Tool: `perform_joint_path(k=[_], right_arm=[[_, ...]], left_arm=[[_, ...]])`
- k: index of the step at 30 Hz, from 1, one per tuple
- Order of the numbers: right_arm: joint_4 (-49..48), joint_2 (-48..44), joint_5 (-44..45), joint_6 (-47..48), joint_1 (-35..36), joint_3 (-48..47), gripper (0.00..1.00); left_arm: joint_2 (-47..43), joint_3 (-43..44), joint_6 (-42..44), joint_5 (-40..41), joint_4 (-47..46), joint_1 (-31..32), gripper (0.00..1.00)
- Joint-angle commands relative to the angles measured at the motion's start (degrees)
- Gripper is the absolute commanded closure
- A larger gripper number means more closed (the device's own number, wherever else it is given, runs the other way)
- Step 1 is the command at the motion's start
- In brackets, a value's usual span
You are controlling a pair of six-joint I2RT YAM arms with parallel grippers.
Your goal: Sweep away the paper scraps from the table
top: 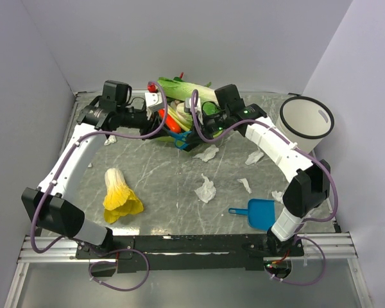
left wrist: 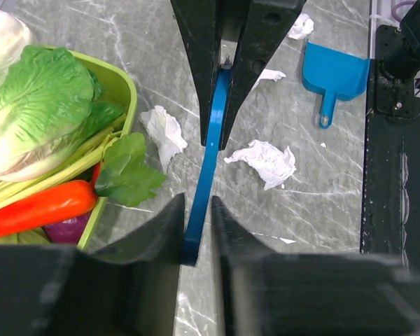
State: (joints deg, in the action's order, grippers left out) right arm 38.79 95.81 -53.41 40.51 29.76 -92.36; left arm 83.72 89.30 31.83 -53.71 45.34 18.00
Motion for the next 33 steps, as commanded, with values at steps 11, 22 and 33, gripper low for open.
perform_joint_path(k=[11, 22, 33], right_arm=[[-3.19, -1.5, -1.44, -2.37, 0.3, -2.74, 1.0], [-4.68, -1.06, -1.61, -4.21, 0.3, -2.3, 1.0], [-6.97, -3.96, 3.92, -8.25, -1.98, 1.03, 0.35]], left_arm=[[0.39, 0.09, -0.46, -1.83, 0.1, 0.54, 0.7], [1.17, 0.17, -0.99, -2.27, 0.79, 0.54, 0.77], [1.71, 1.06, -2.04, -0.78, 1.33, 0.37, 0.99]])
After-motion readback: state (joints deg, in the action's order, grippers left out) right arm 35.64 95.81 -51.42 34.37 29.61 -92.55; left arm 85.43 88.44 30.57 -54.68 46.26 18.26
